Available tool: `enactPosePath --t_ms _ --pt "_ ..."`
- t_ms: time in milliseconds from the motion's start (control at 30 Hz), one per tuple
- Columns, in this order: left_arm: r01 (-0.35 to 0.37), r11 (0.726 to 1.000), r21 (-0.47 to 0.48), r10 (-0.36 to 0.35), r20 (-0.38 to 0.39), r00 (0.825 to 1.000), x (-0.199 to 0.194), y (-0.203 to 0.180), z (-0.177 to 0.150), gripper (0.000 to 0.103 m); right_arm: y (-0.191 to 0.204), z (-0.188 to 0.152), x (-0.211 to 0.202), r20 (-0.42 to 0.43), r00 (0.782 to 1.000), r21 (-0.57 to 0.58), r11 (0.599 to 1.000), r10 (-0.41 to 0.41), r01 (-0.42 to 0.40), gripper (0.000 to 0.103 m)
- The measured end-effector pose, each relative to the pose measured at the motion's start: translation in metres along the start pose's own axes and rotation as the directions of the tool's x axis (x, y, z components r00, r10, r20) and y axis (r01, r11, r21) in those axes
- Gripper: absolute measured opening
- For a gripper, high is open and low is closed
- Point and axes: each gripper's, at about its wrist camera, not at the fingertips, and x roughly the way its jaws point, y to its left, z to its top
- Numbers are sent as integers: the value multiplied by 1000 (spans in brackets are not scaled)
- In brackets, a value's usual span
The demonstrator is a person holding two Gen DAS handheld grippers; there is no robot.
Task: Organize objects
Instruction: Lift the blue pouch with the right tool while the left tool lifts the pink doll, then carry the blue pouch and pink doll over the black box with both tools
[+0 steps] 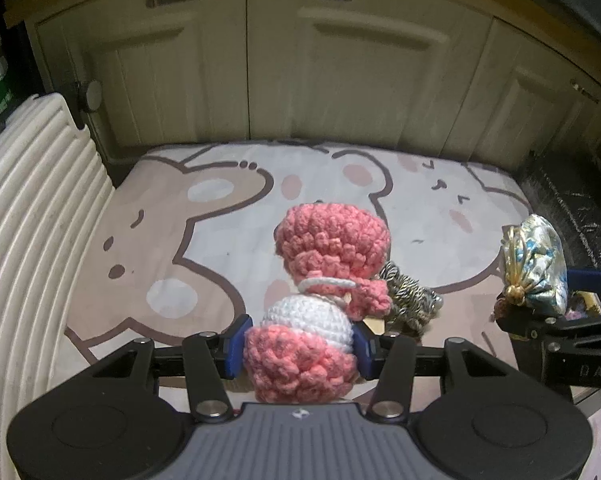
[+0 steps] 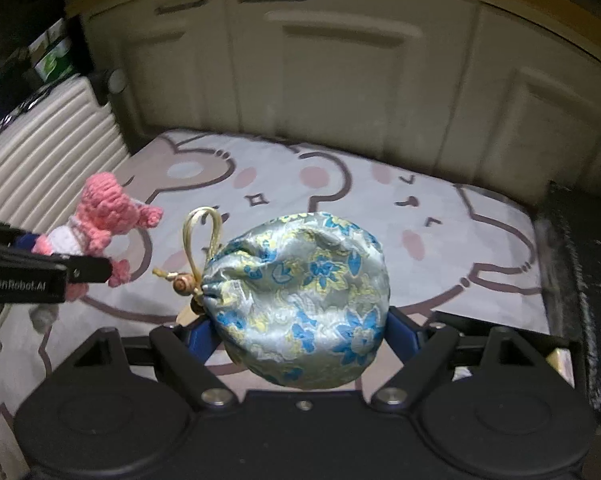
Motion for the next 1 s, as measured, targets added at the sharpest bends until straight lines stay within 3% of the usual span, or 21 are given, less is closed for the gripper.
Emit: enactPosePath --t_ms 600,1000 --pt "-35 999 22 33 100 994 -27 -35 7 52 -36 -5 -37 96 992 135 989 -77 64 85" --pt "21 994 108 -36 143 989 -29 -86 10 52 -88 -23 -59 111 985 231 967 -134 105 85"
